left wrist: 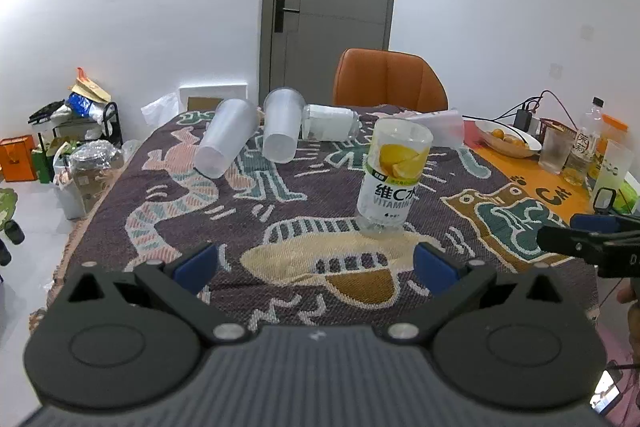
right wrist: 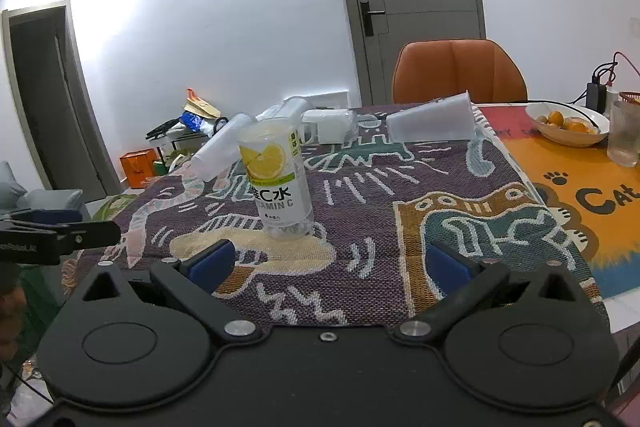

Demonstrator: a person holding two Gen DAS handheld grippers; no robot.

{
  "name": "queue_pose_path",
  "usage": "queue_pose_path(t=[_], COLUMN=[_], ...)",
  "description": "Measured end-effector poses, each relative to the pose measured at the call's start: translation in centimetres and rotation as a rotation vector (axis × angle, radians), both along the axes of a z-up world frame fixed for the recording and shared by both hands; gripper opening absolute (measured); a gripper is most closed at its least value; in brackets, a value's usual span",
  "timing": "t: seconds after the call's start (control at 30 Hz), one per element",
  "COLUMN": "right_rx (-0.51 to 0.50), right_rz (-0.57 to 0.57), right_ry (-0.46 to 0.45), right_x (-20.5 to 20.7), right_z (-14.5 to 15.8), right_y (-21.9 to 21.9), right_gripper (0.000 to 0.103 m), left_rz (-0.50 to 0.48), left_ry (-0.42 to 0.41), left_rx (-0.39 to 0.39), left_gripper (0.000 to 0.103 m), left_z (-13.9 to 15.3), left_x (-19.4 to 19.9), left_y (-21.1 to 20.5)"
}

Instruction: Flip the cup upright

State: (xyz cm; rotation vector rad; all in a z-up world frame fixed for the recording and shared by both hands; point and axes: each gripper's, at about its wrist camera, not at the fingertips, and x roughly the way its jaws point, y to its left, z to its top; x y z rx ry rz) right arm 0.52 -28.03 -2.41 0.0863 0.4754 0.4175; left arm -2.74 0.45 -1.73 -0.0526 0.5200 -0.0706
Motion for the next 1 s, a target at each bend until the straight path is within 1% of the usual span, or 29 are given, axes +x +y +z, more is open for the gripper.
queue_pose_path(t=[0.33,1.0], right_rx=[-0.005,-0.009], right_rz=[-0.001,-0.003], right_ry=[0.001,-0.006], right_x=[0.10,-0.05], right_z=[0.15,0.40], right_y=[-0.06,0.03], right_gripper=[0.103,0.103], left_rz=[-0.014,-0.007], left_ry=[0.004,-0.003], left_rx=[0.001,-0.004], left_gripper=[0.103,0.103], left_z=[-0.13,0.18], left_x=[-0.08,-0.14], left_y=[-0.28,-0.25])
